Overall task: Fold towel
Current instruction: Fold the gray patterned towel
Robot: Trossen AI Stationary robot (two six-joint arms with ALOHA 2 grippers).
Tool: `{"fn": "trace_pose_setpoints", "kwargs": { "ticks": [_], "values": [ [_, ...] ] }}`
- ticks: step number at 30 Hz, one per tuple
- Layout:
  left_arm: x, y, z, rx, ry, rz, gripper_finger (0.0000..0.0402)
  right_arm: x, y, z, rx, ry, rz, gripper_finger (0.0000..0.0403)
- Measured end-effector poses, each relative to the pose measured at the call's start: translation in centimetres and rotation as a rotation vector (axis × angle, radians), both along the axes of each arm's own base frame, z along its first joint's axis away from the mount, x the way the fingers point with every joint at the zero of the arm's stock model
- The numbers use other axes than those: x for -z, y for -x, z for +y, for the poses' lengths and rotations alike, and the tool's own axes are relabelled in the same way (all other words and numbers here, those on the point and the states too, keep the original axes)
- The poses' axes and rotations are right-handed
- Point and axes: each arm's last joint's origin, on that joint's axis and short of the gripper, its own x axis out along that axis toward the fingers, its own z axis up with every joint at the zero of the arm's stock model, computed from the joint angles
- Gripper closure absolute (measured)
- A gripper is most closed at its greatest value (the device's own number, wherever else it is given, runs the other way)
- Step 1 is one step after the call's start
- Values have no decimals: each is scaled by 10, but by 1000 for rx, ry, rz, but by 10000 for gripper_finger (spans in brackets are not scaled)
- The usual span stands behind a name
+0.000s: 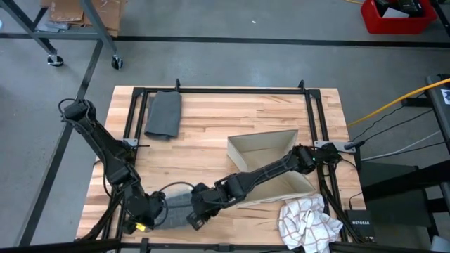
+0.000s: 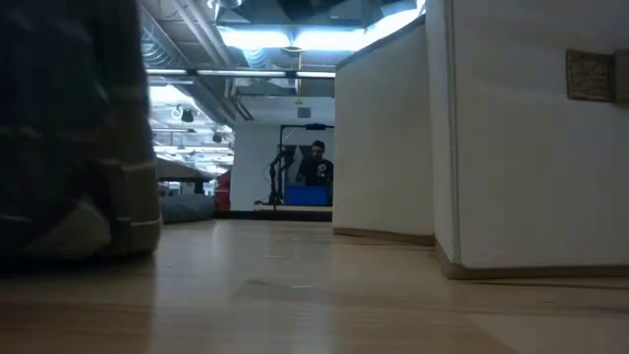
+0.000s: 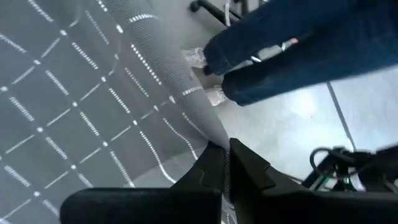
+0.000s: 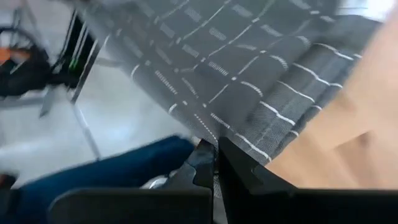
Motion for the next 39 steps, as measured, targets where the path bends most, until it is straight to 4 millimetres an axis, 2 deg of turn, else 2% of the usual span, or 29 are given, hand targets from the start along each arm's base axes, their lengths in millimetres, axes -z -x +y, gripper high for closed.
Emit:
{"fn": "trace_pose_setpoints", "kwargs": {
  "ticks": [4, 9, 14, 20, 25, 29, 33, 36, 39],
  "values": [
    [0, 0, 0, 18, -7, -23, 400, 0, 5, 14, -58, -62, 18, 391],
    [1, -4, 4, -159, -11, 23, 400, 1, 10, 20, -18, -95, 74, 391],
    [5, -4, 11, -354, -49, 108, 400, 4, 10, 10, 53, -115, 156, 391],
    [10, -1, 16, -583, -15, 310, 400, 4, 4, -1, 77, -164, 180, 391],
    [10, -1, 17, -661, 19, 364, 400, 4, 0, -10, 134, -212, 223, 391],
    [0, 3, 20, -616, 54, 321, 400, -2, -2, -12, 93, -283, 220, 391],
    [-19, 11, 23, -358, 47, 90, 400, -11, -6, -8, -12, -366, 149, 391],
    [-24, 16, 27, -242, -9, -20, 400, -12, -8, -9, -41, -350, 101, 391],
    [-23, 16, 36, -298, -42, 3, 400, -12, -11, -15, -12, -323, 89, 391]
  ]
}}
